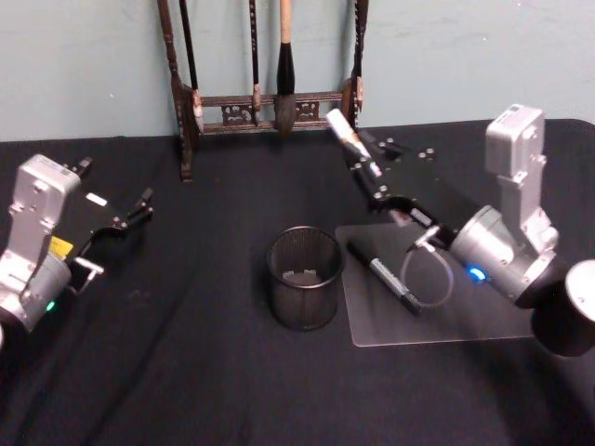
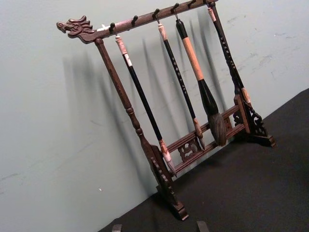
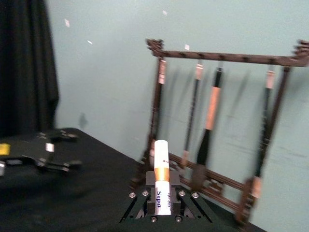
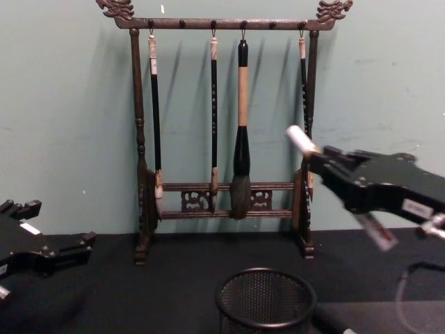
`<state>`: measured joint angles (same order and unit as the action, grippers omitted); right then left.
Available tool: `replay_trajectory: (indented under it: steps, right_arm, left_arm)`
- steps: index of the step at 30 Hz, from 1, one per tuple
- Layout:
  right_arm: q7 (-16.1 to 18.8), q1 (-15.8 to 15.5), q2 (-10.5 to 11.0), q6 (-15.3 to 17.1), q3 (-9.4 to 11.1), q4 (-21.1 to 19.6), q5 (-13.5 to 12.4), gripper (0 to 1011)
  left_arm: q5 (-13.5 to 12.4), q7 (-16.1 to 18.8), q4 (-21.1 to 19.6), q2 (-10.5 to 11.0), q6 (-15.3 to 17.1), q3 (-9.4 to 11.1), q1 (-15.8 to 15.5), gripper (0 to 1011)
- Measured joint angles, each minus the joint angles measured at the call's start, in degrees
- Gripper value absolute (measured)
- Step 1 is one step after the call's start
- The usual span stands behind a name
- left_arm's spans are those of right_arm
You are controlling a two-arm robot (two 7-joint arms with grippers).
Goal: Pick up the water-based marker from the table and place it into the pen holder.
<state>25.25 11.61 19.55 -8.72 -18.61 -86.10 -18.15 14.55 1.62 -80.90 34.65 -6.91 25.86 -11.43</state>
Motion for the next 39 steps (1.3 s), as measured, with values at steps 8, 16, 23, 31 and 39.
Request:
replay_trajectory:
  steps: [8,16,23,31,39]
  right_arm:
    - [3.18,0.83,-2.52,-1.36,-3.36,1.25,-2.47,171]
    - [4.32,1.95,-3.93,-1.05,-5.45,3.27,-4.71,171]
    - [4.44,2.64,-4.56,-0.44,-6.64,4.95,-5.43,171]
    - [4.23,3.61,-5.20,0.08,-7.76,6.87,-5.58,171]
    - [3.80,4.15,-5.51,0.62,-8.31,8.22,-5.50,171]
  left_arm:
    - [0.00,0.00,0.00,0.00,0.00,0.00,0.00,1001]
    - [0.00,0.00,0.00,0.00,0.00,0.00,0.00,1001]
    - [0.00,0.00,0.00,0.00,0.00,0.00,0.00,1001]
    - [0.00,0.00,0.00,0.00,0.00,0.00,0.00,1001]
    - [0.00,0.00,0.00,0.00,0.00,0.00,0.00,1001]
